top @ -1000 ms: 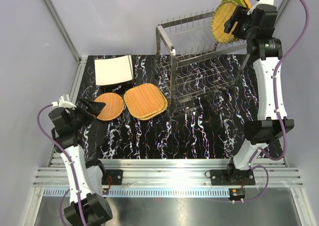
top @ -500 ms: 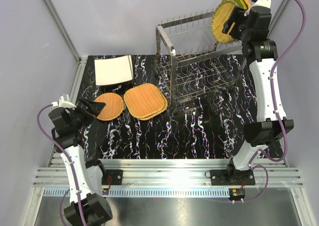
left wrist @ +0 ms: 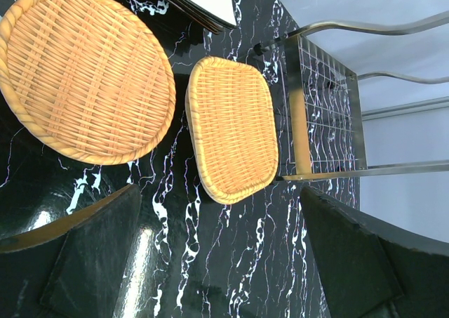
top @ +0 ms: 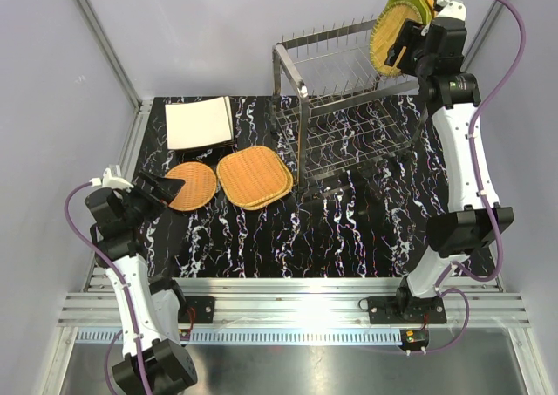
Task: Unload the plates from the dish rack
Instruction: Grab a plate with the right arm, then pass the plate from the right arm to the left
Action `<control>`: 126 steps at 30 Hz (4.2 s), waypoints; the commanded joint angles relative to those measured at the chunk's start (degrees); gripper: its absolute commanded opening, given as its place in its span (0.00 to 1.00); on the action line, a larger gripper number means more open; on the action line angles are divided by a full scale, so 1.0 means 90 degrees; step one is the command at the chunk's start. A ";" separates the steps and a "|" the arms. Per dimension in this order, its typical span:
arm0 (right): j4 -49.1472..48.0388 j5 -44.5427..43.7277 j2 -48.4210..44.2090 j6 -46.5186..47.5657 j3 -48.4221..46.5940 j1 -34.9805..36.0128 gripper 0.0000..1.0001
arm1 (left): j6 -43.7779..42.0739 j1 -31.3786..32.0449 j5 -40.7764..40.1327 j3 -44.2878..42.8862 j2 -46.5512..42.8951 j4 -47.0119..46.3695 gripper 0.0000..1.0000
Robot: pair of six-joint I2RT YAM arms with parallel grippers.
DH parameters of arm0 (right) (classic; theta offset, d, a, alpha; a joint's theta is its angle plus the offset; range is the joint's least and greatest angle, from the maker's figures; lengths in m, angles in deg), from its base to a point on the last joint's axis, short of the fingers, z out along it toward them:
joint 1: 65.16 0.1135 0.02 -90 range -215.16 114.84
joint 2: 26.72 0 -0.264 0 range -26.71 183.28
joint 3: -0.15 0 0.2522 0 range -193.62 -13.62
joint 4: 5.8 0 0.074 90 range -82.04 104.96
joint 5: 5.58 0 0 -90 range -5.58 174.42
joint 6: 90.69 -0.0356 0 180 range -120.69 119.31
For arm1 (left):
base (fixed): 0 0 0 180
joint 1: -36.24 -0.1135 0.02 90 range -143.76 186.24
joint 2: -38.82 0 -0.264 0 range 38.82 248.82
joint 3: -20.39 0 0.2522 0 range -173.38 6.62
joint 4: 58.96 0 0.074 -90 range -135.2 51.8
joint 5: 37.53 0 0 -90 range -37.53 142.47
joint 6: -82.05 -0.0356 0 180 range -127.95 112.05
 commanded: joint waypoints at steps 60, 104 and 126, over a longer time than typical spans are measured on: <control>-0.3033 0.2600 -0.1472 -0.0793 0.0677 -0.0013 0.00 | 0.1526 0.2335 0.0644 -0.1959 0.0588 -0.2034 0.99; -0.2828 0.5365 -0.2850 -0.2300 0.4056 0.2536 0.00 | 0.2025 0.5432 -0.1184 -0.2819 0.1740 -0.3050 0.72; -0.1891 0.5258 -0.3289 0.0855 0.4271 0.2653 1.00 | 0.2786 0.3432 -0.0598 -0.0671 0.0072 -0.3929 0.00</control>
